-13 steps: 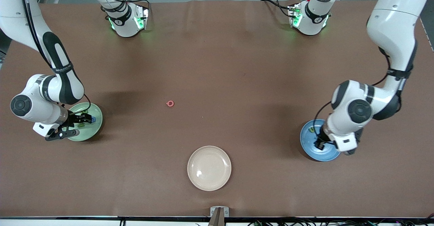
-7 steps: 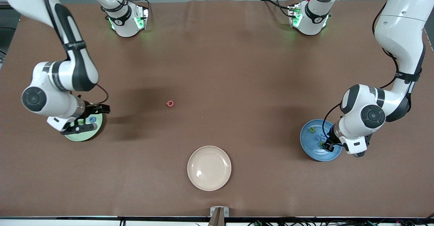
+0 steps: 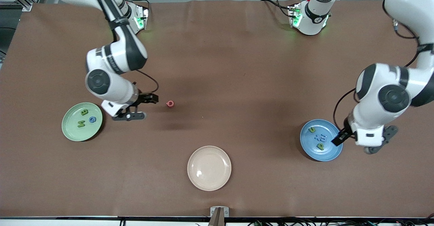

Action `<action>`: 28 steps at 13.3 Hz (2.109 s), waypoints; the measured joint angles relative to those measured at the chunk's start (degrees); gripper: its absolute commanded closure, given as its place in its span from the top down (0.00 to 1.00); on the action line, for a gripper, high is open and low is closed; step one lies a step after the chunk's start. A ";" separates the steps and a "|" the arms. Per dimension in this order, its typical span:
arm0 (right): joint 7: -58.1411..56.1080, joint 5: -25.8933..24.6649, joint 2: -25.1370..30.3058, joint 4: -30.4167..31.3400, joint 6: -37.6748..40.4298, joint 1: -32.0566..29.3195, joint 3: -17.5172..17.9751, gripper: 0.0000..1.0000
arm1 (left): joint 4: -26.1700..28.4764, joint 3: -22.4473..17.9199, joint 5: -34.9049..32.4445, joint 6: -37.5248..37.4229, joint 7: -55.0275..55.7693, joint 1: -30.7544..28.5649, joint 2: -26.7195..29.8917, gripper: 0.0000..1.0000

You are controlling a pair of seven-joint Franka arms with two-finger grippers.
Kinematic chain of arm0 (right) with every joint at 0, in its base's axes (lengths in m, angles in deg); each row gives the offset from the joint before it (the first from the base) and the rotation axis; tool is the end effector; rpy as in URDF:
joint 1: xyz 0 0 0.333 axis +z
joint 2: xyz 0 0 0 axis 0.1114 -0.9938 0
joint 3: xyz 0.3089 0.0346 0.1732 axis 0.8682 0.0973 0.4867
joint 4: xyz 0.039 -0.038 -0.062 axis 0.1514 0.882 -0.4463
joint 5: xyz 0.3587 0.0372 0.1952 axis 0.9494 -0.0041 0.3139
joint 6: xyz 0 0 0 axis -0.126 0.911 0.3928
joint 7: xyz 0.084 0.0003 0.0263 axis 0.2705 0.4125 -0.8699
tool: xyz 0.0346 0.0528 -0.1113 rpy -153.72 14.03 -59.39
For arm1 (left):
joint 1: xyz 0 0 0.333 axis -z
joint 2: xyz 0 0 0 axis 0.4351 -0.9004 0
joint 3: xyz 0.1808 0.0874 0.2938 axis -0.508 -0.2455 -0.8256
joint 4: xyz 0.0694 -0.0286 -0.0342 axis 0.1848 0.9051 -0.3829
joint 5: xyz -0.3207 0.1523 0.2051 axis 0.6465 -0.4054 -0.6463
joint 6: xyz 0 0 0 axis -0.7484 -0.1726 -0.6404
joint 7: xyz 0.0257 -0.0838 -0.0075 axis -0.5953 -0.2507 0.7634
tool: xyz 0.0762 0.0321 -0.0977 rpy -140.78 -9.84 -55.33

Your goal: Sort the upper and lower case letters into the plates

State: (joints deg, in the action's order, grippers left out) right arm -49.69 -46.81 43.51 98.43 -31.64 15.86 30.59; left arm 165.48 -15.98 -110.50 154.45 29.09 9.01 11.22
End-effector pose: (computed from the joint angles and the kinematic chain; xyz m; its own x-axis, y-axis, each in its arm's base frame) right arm 0.5738 0.2404 0.3261 0.9879 0.0364 -0.1508 0.0315 -0.9989 -0.0345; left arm 0.6973 -0.0515 0.4203 0.8196 0.5486 0.1651 0.5675 -0.8170 -0.1027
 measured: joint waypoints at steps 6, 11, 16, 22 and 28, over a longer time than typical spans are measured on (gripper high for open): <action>8.83 0.05 -0.61 7.91 -13.06 5.43 -0.09 1.00 | -6.33 -0.03 5.77 -15.25 -23.16 -2.72 10.42 1.00; 10.35 0.05 -2.12 14.57 -22.95 6.43 -0.25 0.99 | -10.99 -0.49 6.89 -25.55 -35.93 -2.75 14.47 1.00; 15.65 0.04 -5.72 14.99 -26.72 10.06 -0.27 0.97 | -8.42 -17.05 19.37 -28.92 -48.20 4.69 21.91 1.00; 16.01 -0.02 -8.78 14.85 -30.39 10.21 -1.83 0.89 | -4.03 -21.29 20.17 -30.11 -48.64 9.72 25.88 1.00; 16.01 -0.05 -9.26 14.19 -30.39 10.18 -2.65 0.59 | -3.44 -20.57 20.26 -29.96 -48.64 10.18 26.03 1.00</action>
State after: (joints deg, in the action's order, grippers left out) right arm -33.68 -46.87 34.25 112.61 -62.04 26.04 27.93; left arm 162.05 -36.55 -90.25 124.50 -19.55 19.19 37.26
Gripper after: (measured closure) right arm 0.304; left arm 0.000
